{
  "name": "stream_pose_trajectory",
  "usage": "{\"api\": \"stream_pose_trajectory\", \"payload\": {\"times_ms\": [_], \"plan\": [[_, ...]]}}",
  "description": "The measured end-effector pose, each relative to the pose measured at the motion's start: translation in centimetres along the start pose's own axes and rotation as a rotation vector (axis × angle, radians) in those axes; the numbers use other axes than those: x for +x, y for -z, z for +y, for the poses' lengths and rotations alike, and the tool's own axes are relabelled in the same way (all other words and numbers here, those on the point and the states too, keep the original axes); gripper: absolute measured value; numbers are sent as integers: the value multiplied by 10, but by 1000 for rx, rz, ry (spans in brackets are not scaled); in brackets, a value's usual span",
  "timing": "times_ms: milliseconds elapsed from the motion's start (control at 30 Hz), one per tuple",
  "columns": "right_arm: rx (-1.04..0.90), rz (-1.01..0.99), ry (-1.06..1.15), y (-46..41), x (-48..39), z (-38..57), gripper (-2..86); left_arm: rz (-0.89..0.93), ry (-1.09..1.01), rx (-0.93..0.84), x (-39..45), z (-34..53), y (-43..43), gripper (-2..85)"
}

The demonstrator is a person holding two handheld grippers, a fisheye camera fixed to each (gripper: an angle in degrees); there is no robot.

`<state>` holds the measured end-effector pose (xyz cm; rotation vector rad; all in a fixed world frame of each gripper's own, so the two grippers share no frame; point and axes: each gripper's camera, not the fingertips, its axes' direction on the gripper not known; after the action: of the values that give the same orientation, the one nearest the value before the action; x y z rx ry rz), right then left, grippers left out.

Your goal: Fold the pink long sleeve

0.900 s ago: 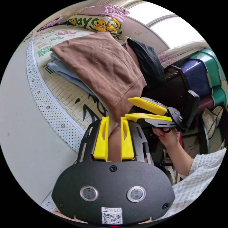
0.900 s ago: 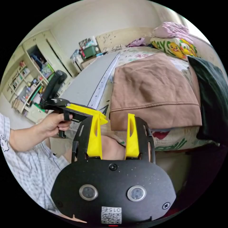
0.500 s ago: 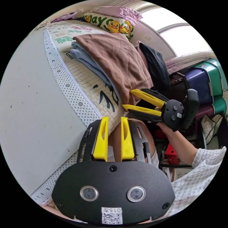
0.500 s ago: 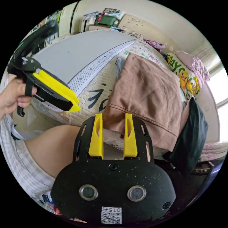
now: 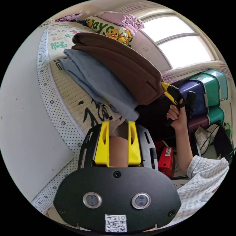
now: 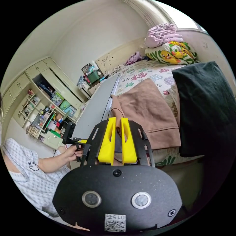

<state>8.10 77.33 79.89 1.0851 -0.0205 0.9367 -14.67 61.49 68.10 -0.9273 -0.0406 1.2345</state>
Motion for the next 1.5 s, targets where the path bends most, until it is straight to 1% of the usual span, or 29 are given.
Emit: {"api": "stream_pose_trajectory", "payload": {"times_ms": [67,100,167,200,233,267,333,367,433,467,533,567,600,700,733,833,867,933,967,1033,1067,1133,1233,1267,1333,1367,1433,1500], "plan": [[-47,46,11,-16,6,8,45,21,6,18,2,-6,2,115],[-63,4,6,-24,13,14,45,47,0,28,3,-9,4,116],[-50,-142,-58,-33,34,25,46,76,-3,46,4,-13,7,118],[-28,-249,-124,-40,52,35,46,93,0,61,2,-16,8,120],[-8,-309,-181,-48,69,47,46,97,9,64,-4,-18,7,126],[-2,-309,-207,-52,75,52,46,100,26,54,-8,-20,6,129],[21,-263,-233,-58,90,72,46,221,72,10,-23,-26,5,146],[31,-285,-234,-58,93,76,46,247,76,12,-25,-27,6,153],[82,-445,-264,-59,112,89,46,251,108,21,-32,-30,15,172],[88,-473,-276,-60,117,91,46,260,119,25,-34,-30,16,175],[85,-501,-309,-63,134,99,38,375,175,60,-47,-35,20,181],[81,-505,-315,-64,137,101,36,404,195,70,-51,-36,20,181],[68,-488,-328,-65,142,103,31,438,227,79,-57,-37,21,176],[82,-328,-284,-57,138,109,18,410,281,60,-67,-35,23,132],[106,-341,-277,-54,140,111,15,427,301,60,-68,-35,23,113],[176,-420,-325,-47,154,117,10,398,354,47,-66,-33,25,67],[194,-422,-334,-44,157,118,10,418,355,55,-65,-33,26,56],[320,-430,-318,-15,160,117,7,487,336,123,-56,-32,43,34],[362,-433,-302,-5,160,115,7,481,320,139,-51,-33,50,31],[509,-410,-234,48,154,98,6,439,218,240,-24,-41,92,23],[546,-406,-211,63,151,93,5,430,194,267,-17,-44,104,22],[676,-382,-119,123,134,73,5,422,125,359,5,-50,153,19],[765,-307,-31,182,105,56,5,380,57,435,22,-45,216,17],[770,-301,-17,190,100,54,5,368,41,425,23,-44,226,16],[792,-301,-10,209,89,55,4,330,60,315,20,-35,254,17],[796,-302,-16,210,88,57,4,313,71,298,18,-29,258,17],[808,-328,-73,204,91,76,4,204,94,219,8,4,256,15],[796,-339,-129,193,97,95,4,171,141,167,-7,32,247,9]]}}
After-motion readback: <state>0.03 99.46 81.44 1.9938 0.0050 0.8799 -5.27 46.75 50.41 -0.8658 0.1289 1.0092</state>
